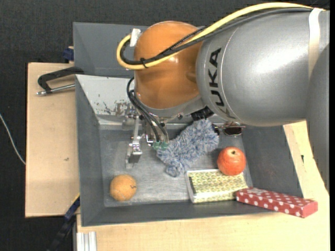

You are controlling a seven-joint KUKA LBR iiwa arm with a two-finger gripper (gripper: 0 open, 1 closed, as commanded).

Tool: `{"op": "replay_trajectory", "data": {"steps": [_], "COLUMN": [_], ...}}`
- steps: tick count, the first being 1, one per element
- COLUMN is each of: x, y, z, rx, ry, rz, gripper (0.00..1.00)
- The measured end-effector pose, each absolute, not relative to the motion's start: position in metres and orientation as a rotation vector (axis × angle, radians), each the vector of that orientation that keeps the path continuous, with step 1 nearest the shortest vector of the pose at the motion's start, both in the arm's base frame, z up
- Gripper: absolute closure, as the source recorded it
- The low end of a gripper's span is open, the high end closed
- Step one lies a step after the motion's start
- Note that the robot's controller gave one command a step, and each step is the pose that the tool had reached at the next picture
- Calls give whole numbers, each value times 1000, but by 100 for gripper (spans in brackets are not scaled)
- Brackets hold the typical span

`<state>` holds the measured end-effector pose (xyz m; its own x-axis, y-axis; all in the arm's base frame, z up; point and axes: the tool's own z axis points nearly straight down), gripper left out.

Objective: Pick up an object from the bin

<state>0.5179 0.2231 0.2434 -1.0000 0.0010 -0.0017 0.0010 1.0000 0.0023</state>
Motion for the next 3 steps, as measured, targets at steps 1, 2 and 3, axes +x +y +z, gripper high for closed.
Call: {"op": "replay_trajectory", "data": {"steps": [1,2,3], "x": [518,535,524], "y": [223,198,209], "z": [243,241,144], "rx": [2,-100,-374], "ry": [3140,3135,3116], "rz": [4,4,2], "gripper": [0,0,0]}}
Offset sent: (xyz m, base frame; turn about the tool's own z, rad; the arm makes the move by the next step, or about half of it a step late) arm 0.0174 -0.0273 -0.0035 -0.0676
